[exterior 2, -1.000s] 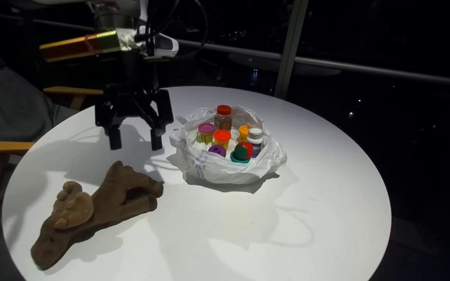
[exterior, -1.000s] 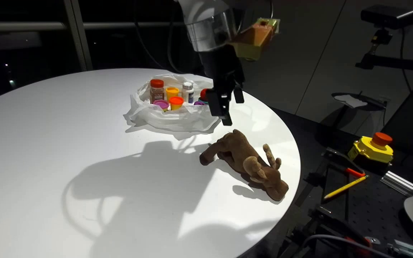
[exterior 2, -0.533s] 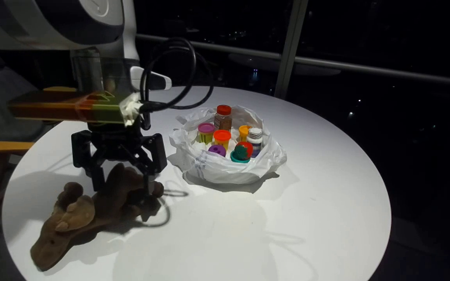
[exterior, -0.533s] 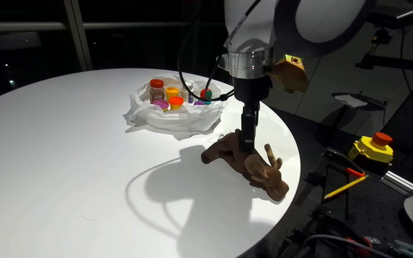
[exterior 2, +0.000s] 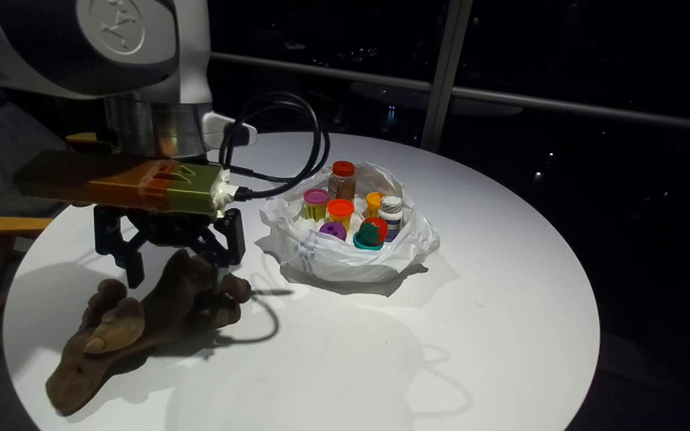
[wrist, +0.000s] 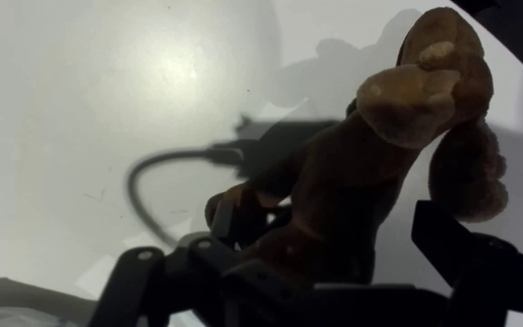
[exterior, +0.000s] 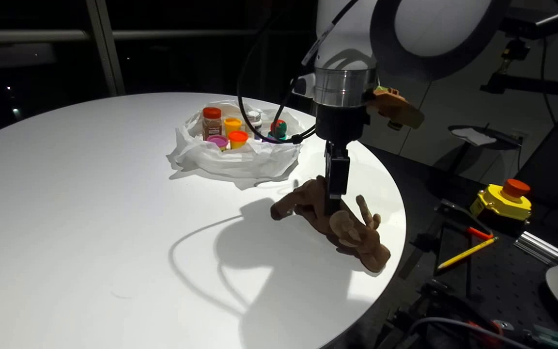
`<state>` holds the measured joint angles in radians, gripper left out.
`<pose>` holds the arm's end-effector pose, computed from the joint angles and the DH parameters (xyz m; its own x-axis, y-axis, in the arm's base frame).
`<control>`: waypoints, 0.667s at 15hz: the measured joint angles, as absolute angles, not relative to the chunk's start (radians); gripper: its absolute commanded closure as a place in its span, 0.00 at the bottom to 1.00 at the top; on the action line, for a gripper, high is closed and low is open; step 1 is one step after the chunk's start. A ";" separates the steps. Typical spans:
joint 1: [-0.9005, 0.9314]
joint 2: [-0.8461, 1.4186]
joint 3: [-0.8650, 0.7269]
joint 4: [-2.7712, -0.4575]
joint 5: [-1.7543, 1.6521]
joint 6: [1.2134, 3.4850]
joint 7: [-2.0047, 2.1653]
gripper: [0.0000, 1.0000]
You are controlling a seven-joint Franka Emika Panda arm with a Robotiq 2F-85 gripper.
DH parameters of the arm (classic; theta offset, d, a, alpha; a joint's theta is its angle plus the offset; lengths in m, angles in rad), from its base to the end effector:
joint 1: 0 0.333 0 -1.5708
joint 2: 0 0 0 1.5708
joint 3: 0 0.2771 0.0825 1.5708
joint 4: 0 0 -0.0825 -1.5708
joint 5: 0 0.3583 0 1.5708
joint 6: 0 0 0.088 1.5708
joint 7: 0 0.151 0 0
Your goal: Put the things on the table into the plastic bag
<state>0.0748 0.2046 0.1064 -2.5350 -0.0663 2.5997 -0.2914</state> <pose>0.4120 0.0789 0.1288 0.8534 0.5040 -0.1333 0.5041 -0.8629 -0.0353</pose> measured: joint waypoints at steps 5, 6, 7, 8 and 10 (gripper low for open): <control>0.051 0.205 0.154 -2.534 0.056 2.600 -0.433 0.32; 0.048 0.205 0.155 -2.533 0.063 2.600 -0.440 0.42; 0.045 0.206 0.155 -2.532 0.065 2.600 -0.442 0.50; 0.042 0.206 0.155 -2.532 0.065 2.600 -0.442 0.58; 0.040 0.206 0.152 -2.531 0.065 2.600 -0.438 0.72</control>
